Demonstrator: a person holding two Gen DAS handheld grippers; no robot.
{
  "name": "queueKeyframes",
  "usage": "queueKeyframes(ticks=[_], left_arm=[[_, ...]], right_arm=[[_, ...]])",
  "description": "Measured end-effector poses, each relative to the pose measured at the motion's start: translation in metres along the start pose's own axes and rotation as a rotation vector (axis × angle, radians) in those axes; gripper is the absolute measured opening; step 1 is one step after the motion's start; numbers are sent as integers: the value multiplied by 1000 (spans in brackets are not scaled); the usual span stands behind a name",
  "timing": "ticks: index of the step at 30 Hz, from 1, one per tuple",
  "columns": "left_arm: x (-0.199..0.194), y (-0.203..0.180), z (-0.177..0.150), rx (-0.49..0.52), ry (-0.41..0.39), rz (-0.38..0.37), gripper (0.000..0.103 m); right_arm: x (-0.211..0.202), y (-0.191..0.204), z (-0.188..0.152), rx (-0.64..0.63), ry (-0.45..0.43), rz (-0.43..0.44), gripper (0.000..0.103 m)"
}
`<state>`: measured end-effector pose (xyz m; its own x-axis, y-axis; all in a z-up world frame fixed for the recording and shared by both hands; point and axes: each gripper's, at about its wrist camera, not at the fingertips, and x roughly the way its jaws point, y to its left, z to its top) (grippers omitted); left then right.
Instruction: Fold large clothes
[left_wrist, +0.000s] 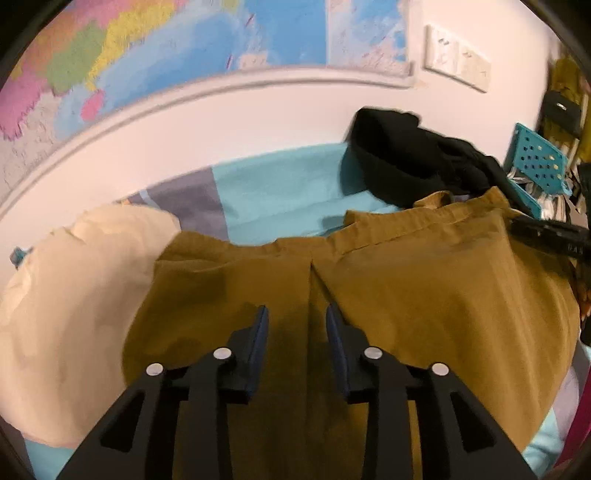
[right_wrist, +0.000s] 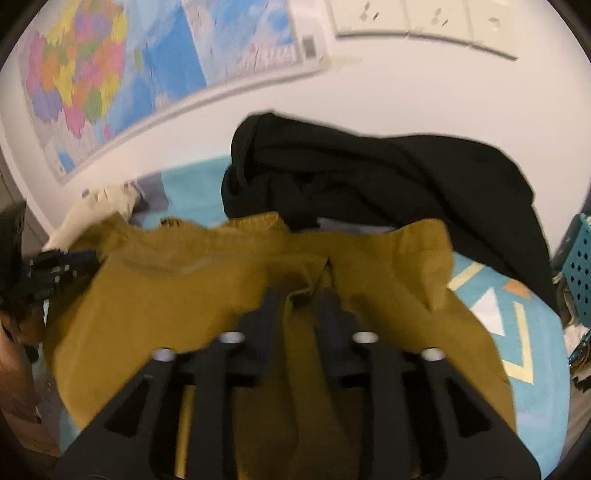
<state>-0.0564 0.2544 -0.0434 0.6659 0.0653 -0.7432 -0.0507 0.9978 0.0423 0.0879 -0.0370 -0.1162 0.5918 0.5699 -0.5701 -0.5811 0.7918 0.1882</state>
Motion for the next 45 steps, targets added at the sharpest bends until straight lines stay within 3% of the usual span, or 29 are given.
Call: queueKeyframes(ticks=[3,4,9,15,18,22,24,26,30,34,37,42,45], left_arm=[[-18,-11,-5,39,-48,38,57],[-22,-14,-6,50,-54,42,58],[-30,-25,-9,74,-58,29,59],[-16,-31,-13,88,-20,38,63],[4,-26,-11,73,24,62,63],[19,-10,-10,37,24,14,69],[19,1,-11,-8,26,-37,68],[6,1,-12,-4,-16,-22,68],[-27,1,-25,27,-76,18,68],[-50,4,-45,34,-95,3,68],[-54,5,-61,27,-82,0,68],[-42,3,-75,-17,-35,12,68],[-43,-2,-75,-24,-36,32,68]], right_arm=[[-19,6,-1,-7,-53,26,47],[-26,8,-2,-4,-72,35,49],[-41,27,-4,-33,-101,111,49],[-8,51,-5,-73,-17,162,49],[27,46,-2,-62,41,104,47],[49,33,1,-3,70,95,43],[42,35,1,-7,62,95,43],[30,38,-2,-13,40,101,49],[-3,51,-12,-66,-16,150,51],[-30,75,-28,-148,-43,231,54],[-26,92,-40,-180,-17,281,54],[7,99,-58,-182,76,256,54],[6,98,-59,-156,71,252,54]])
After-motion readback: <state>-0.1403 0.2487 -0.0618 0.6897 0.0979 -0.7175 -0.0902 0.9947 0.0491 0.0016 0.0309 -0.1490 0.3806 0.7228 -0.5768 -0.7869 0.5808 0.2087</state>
